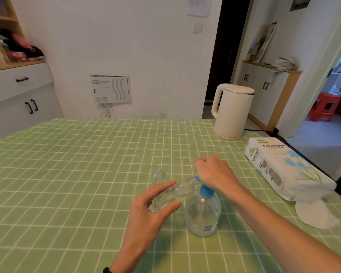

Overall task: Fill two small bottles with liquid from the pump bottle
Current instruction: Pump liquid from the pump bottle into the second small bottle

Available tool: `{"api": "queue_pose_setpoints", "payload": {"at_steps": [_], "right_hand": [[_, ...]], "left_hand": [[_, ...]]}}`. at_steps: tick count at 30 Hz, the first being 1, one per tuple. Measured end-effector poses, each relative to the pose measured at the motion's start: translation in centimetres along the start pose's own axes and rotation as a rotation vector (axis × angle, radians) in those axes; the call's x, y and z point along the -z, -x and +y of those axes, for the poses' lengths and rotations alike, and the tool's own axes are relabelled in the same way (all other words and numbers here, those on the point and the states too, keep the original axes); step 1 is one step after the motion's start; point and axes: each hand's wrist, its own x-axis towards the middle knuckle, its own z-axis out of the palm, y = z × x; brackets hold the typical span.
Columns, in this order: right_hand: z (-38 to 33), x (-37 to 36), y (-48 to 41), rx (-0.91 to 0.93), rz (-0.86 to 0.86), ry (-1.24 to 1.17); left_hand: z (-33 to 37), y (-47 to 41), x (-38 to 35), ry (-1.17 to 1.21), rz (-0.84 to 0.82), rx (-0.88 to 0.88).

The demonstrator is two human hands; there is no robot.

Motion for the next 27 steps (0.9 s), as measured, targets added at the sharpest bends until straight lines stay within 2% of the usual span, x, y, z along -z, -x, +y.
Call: {"api": "queue_pose_setpoints", "payload": {"at_steps": [27], "right_hand": [[0.2,-0.5,0.4,0.019,0.032,0.001]], "left_hand": [[-0.3,0.0,0.0,-0.021,0.011,-0.002]]}}
